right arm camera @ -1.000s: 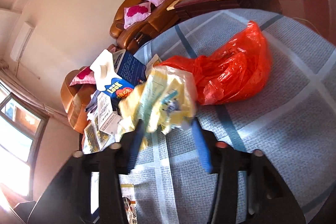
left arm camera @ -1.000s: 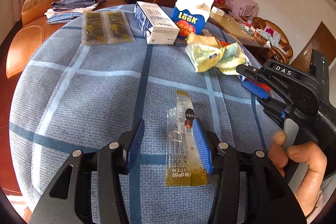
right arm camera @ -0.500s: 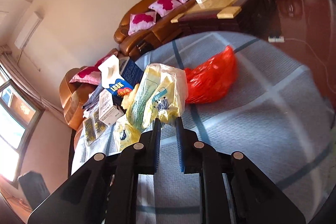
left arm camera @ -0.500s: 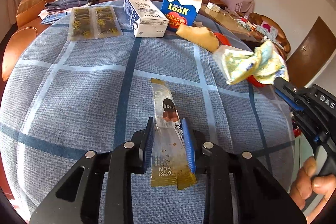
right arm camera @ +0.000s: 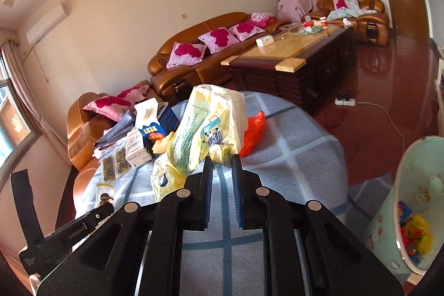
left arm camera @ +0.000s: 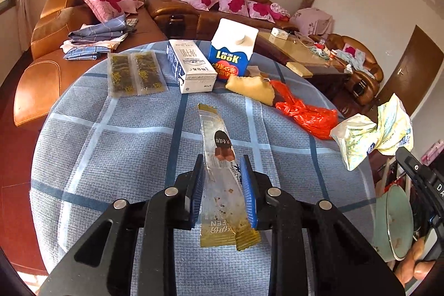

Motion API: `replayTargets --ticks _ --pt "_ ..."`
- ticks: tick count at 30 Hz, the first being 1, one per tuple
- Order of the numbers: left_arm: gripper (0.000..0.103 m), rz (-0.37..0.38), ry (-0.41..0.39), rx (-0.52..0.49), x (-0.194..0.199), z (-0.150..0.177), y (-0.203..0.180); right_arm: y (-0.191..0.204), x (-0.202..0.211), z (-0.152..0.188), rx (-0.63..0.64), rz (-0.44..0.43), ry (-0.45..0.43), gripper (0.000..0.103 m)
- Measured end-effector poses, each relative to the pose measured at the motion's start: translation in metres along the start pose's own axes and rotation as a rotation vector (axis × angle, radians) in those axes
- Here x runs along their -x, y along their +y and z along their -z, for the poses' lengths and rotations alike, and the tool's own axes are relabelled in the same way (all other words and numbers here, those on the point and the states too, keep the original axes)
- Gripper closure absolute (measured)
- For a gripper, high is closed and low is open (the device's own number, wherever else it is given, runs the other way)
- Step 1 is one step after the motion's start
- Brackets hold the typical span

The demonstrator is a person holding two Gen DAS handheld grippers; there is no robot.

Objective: Collect trash
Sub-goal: 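Carry the clear wrapper and white-yellow bag over the teal bin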

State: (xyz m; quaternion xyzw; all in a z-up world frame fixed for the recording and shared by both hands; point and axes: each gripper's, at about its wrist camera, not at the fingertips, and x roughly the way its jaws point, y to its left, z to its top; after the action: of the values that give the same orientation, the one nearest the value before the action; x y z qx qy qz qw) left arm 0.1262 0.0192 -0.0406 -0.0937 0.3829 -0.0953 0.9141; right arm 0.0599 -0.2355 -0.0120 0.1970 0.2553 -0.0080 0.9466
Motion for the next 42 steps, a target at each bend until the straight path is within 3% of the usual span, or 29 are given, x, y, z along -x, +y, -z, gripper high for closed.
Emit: replayTargets --ticks 11,29,35,42 --pt "0.077 0.074 -0.062 -0.065 0.042 0.008 -0.047 -0.044 0.072 -0.005 0.011 0.063 -0.092 0.088" --pt "0.077 0.188 -0.038 -0.280 0.056 0.047 -0.189 -0.162 0.181 0.009 -0.067 0.243 -0.204 0.088" --pt "0.077 0.217 -0.032 -0.347 0.058 0.060 -0.233 -0.205 0.203 0.023 -0.111 0.304 -0.214 0.088" --pt "0.077 0.242 -0.020 -0.412 0.057 0.073 -0.274 -0.227 0.213 0.035 -0.143 0.337 -0.227 0.088"
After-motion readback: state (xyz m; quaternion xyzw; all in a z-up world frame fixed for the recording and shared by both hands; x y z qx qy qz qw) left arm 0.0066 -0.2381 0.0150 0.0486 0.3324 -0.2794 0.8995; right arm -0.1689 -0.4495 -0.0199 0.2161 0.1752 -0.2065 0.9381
